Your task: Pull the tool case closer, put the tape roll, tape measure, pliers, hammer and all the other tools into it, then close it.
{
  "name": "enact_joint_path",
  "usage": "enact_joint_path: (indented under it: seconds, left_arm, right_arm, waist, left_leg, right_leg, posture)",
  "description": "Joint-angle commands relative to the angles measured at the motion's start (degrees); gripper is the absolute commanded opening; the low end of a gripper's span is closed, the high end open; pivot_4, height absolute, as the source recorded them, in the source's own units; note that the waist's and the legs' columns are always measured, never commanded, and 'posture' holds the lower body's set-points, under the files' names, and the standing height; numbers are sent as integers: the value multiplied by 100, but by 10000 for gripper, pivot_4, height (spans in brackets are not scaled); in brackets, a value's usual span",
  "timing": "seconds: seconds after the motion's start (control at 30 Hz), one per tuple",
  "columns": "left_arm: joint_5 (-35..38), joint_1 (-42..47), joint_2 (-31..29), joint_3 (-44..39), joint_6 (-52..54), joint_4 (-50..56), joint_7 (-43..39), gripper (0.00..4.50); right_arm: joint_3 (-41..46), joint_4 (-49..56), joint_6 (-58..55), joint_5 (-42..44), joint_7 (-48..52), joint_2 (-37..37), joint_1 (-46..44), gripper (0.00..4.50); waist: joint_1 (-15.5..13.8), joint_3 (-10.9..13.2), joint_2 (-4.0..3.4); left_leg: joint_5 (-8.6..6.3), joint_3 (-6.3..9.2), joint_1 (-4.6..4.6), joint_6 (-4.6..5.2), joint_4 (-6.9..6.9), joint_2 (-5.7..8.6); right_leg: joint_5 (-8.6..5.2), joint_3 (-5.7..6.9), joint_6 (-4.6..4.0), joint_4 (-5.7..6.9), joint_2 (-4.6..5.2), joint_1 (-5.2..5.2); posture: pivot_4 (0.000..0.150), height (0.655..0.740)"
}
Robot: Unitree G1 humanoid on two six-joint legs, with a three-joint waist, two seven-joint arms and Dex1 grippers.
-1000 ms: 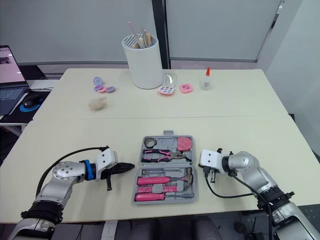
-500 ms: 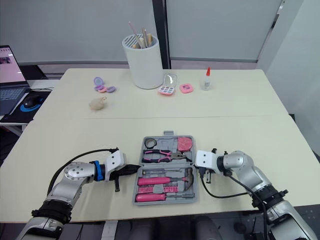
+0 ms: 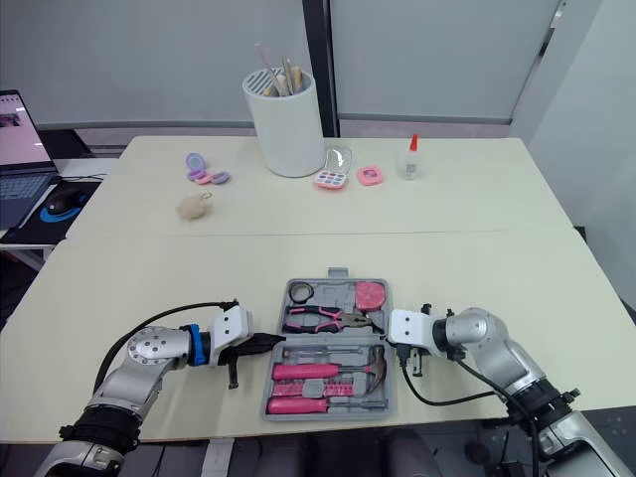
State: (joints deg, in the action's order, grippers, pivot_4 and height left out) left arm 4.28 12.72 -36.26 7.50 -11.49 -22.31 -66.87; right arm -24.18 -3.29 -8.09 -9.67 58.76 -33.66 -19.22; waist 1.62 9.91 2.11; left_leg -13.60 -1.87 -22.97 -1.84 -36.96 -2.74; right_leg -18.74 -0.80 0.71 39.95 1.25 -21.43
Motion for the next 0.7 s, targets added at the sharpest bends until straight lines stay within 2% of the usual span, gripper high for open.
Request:
enact_joint_path:
  seconds: [0.03, 0.37, 0.7]
  left_arm:
    - [89, -33, 38, 141, -100, 382, -143, 85]
    - [110, -336, -99, 92, -37, 622, -147, 85]
    - [37, -203, -25, 25, -84, 402, 99, 85]
  right_arm:
    - [-66, 349, 16, 137, 109, 98, 29, 0]
    - [-60, 334, -29, 112, 77, 118, 26, 0]
    - [-26, 250, -25, 78, 36, 130, -18, 0]
  waist:
    - [0, 0, 0]
    - [4, 0, 0]
    - [3, 0, 0]
  left_leg:
    - [0, 0, 0, 0, 0, 0]
    - [0, 0, 1, 0, 0, -1]
    - [0, 1, 2, 0, 0, -2]
  right_leg:
    - [0, 0, 0, 0, 0, 0]
    - [0, -1, 0, 0, -1, 0]
    - [0, 0, 0, 1, -3, 0]
  posture:
    - [1500, 7366]
    - [1500, 7366]
    - [1500, 7366]
